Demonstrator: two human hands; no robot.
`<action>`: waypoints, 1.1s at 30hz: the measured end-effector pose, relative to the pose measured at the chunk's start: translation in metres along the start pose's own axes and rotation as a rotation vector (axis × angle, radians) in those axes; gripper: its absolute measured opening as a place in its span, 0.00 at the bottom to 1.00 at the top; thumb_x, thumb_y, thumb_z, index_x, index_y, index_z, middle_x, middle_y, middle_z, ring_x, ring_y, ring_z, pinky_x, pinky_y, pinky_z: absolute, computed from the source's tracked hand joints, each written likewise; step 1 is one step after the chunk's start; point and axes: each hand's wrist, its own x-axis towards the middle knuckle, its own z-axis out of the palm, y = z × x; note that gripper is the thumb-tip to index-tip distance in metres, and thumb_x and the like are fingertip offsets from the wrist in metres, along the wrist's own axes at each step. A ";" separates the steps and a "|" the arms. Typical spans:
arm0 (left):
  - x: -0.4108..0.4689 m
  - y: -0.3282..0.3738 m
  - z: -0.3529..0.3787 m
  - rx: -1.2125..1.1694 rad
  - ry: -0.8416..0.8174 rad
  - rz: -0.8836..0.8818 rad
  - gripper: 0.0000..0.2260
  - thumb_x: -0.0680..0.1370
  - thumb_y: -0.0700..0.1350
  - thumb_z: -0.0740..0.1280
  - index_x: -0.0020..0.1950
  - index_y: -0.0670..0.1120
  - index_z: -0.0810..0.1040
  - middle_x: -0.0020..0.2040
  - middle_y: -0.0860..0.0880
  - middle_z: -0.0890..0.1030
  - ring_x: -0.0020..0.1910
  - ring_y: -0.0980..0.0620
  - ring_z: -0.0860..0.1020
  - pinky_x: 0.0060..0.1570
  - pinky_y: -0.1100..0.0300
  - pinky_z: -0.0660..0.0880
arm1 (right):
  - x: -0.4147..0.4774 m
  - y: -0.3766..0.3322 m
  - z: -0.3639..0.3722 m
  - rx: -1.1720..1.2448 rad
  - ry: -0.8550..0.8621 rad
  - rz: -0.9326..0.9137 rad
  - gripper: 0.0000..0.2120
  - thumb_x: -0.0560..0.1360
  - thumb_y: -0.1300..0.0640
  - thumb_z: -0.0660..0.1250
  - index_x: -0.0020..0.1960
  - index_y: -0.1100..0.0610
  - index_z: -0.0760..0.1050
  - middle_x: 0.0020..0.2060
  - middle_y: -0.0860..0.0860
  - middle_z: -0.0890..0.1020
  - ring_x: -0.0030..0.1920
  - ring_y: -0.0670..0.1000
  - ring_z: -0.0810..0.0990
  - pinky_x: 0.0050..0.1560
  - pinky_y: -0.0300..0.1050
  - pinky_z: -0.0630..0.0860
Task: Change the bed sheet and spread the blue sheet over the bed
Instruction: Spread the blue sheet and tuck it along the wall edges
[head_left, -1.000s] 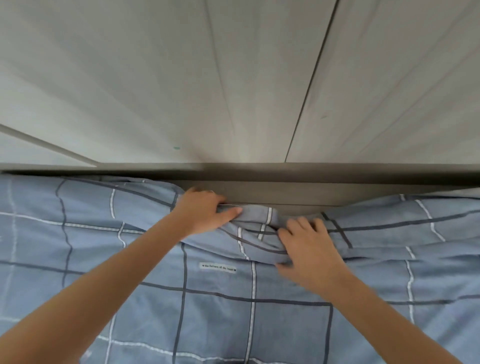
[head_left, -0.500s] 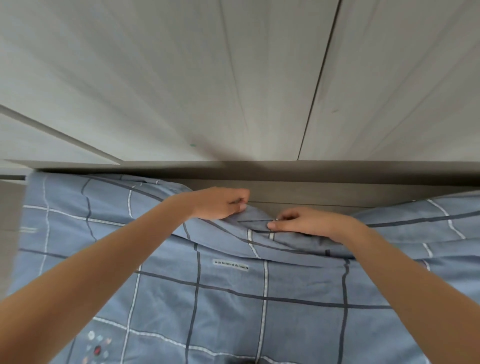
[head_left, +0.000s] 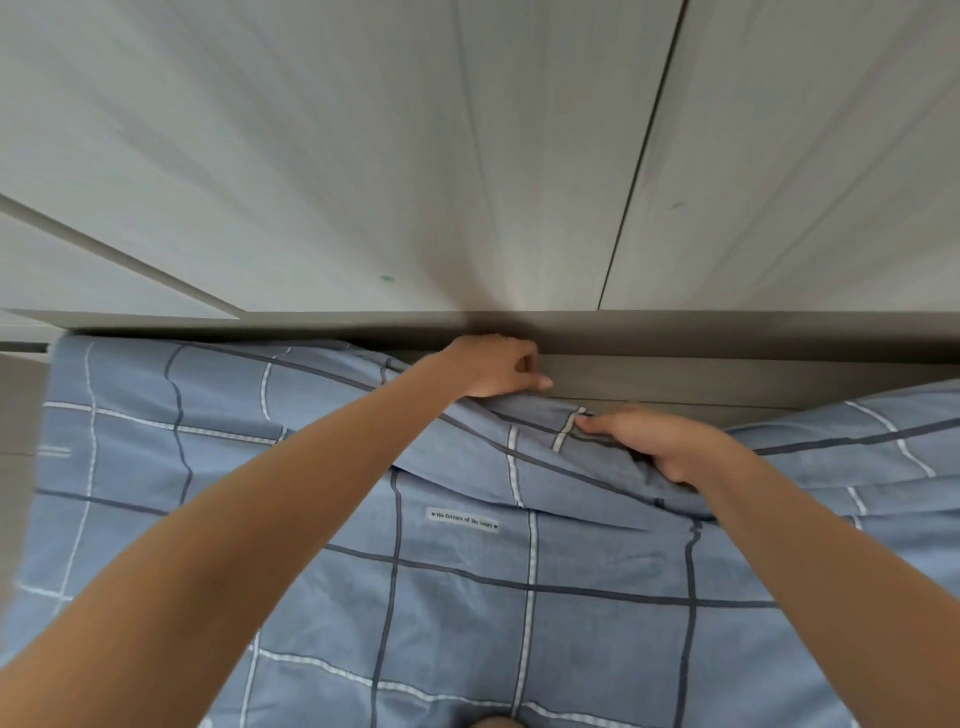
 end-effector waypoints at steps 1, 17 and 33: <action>-0.004 -0.005 -0.005 -0.045 -0.081 -0.074 0.24 0.77 0.65 0.57 0.59 0.48 0.75 0.52 0.50 0.77 0.50 0.49 0.76 0.50 0.55 0.70 | 0.000 0.000 0.000 0.032 0.008 0.003 0.16 0.77 0.49 0.65 0.56 0.60 0.78 0.51 0.57 0.82 0.54 0.57 0.80 0.61 0.53 0.75; -0.034 -0.062 -0.025 -0.379 -0.306 0.042 0.10 0.80 0.49 0.62 0.58 0.47 0.78 0.53 0.51 0.82 0.52 0.52 0.80 0.55 0.59 0.76 | -0.016 -0.007 -0.008 0.150 -0.262 -0.130 0.16 0.73 0.44 0.65 0.55 0.53 0.78 0.49 0.49 0.85 0.49 0.47 0.84 0.47 0.39 0.79; -0.048 -0.023 -0.035 -0.378 -0.663 -0.017 0.18 0.74 0.59 0.67 0.48 0.43 0.77 0.39 0.49 0.78 0.35 0.58 0.77 0.45 0.65 0.74 | -0.024 -0.011 -0.010 -0.253 -0.182 -0.338 0.16 0.74 0.39 0.64 0.49 0.52 0.78 0.41 0.51 0.80 0.41 0.52 0.77 0.44 0.51 0.73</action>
